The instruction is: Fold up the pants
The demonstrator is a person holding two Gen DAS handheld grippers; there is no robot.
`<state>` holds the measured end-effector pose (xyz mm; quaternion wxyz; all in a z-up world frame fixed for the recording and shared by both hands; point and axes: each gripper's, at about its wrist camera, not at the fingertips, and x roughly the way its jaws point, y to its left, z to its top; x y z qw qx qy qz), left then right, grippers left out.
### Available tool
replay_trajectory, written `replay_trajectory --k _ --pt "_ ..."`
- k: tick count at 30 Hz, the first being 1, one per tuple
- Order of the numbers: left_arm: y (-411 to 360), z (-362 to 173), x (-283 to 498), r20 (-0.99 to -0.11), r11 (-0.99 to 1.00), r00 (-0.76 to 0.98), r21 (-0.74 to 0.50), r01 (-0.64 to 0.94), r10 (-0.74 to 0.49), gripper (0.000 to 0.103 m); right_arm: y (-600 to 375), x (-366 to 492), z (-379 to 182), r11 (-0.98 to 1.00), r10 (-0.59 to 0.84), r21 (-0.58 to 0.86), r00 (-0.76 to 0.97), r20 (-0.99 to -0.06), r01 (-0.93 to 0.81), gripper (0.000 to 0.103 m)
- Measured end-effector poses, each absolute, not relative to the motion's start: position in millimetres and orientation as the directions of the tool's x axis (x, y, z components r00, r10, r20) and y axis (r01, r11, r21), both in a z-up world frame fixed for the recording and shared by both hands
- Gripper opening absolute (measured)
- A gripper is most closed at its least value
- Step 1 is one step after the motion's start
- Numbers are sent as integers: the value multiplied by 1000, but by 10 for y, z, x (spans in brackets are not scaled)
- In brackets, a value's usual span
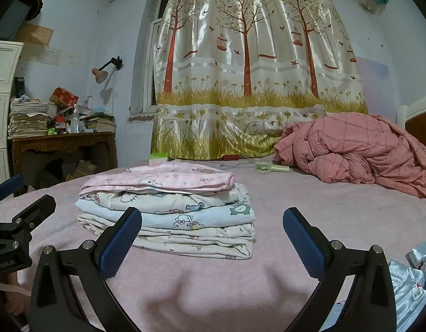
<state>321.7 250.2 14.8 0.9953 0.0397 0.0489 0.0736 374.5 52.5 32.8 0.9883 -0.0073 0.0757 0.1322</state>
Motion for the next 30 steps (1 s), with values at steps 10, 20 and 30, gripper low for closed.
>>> replay_trajectory --k 10,20,30 --pt "2553 163 3246 -114 985 980 69 -156 163 102 501 3755 328 965 261 7 952 -161 -263 102" --pt "2569 150 3266 -121 985 979 71 -155 162 102 484 3765 323 965 260 6 952 -164 -262 102" --pt "2571 153 3274 -123 985 979 72 -154 162 102 491 3770 324 965 260 5 951 -166 -263 102"
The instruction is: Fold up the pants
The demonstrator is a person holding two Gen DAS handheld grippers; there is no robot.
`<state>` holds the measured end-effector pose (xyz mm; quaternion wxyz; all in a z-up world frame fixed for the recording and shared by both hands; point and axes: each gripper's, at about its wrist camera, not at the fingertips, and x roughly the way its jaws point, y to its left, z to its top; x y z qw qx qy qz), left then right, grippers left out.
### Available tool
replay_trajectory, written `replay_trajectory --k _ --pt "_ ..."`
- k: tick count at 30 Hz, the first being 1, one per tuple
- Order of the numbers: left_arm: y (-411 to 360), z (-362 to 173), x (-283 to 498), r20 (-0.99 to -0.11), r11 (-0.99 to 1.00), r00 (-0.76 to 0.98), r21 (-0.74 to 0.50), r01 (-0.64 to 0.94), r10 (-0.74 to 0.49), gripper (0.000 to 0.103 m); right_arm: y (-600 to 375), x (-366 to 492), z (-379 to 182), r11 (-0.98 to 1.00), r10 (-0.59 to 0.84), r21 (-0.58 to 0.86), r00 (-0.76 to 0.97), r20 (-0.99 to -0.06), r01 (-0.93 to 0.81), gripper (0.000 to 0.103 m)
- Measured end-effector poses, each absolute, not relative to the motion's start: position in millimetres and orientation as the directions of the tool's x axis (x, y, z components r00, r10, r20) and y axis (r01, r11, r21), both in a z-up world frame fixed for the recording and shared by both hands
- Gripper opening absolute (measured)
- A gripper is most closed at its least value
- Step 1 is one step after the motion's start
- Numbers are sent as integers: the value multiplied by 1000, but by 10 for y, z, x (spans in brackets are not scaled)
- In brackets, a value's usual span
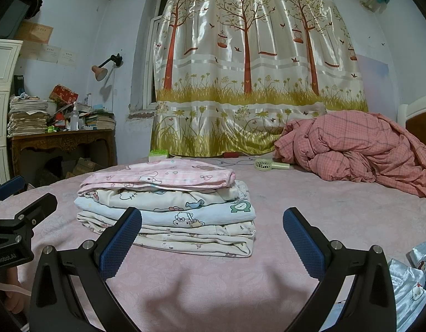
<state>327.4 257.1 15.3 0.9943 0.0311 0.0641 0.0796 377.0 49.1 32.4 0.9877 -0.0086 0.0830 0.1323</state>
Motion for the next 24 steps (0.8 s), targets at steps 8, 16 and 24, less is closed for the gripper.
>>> replay_trajectory --k 8,16,24 --pt "2546 112 3264 -104 984 981 79 -157 164 102 482 3768 326 965 258 5 952 -166 -261 102" --pt "2535 90 3264 -101 984 981 83 -157 165 102 479 3776 328 965 261 4 951 -167 -264 102" --pt "2532 91 3269 -102 984 981 84 -157 165 102 492 3778 330 965 261 3 951 -167 -264 102"
